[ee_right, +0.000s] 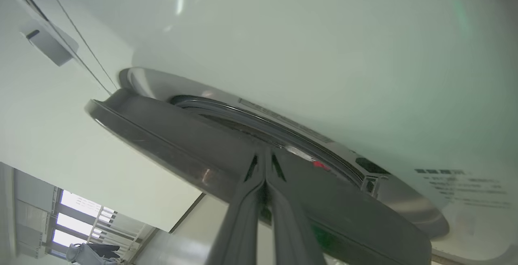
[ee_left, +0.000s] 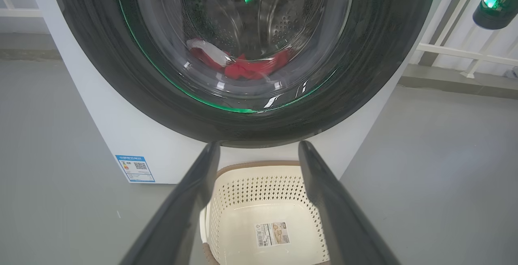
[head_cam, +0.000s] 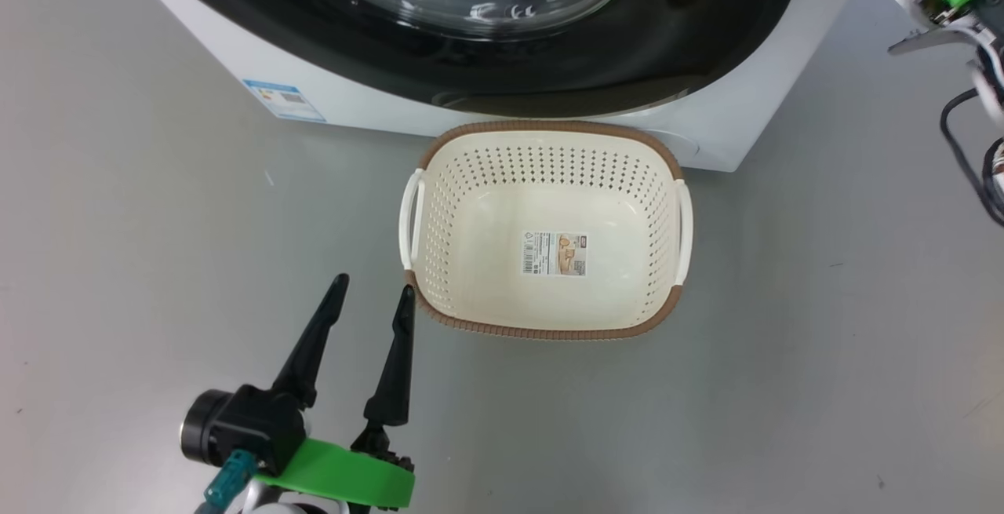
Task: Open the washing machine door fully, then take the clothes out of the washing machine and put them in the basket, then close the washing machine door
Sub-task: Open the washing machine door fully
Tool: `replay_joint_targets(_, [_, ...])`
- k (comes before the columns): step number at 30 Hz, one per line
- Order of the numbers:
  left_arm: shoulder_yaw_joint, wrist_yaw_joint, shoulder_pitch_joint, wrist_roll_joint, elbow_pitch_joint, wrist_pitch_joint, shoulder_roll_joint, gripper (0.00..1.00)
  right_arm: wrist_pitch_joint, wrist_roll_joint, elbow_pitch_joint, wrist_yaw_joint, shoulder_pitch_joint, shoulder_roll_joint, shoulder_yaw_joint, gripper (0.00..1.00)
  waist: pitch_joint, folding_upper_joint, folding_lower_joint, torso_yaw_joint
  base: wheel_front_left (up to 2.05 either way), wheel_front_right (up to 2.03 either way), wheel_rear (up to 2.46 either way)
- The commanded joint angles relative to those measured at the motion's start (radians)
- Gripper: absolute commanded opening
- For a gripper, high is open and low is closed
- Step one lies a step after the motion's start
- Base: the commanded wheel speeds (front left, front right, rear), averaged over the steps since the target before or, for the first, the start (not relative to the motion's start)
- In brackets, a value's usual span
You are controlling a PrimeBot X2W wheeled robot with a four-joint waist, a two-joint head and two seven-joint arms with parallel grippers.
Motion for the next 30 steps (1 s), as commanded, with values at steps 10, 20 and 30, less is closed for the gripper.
replay_joint_targets(10, [0.011, 0.01, -0.028, -0.023, -0.019, -0.009, 0.012, 1.0, 0.2, 0.085, 0.078, 0.001, -0.074, -0.006, -0.048, 0.0, 0.021, -0.0001, 0.0, 0.029, 0.0, 0.0, 0.0])
replay_joint_targets(20, [-0.008, 0.015, -0.029, -0.034, -0.021, -0.009, 0.012, 1.0, 0.283, 0.075, 0.13, 0.001, -0.094, 0.005, -0.059, 0.0, 0.03, -0.0001, 0.0, 0.042, 0.0, 0.0, 0.0])
replay_joint_targets(30, [-0.005, 0.015, -0.018, -0.029, -0.015, -0.009, 0.012, 1.0, 0.354, 0.076, 0.089, 0.001, -0.03, 0.027, -0.07, 0.0, -0.001, -0.0001, 0.0, 0.029, 0.0, 0.0, 0.0])
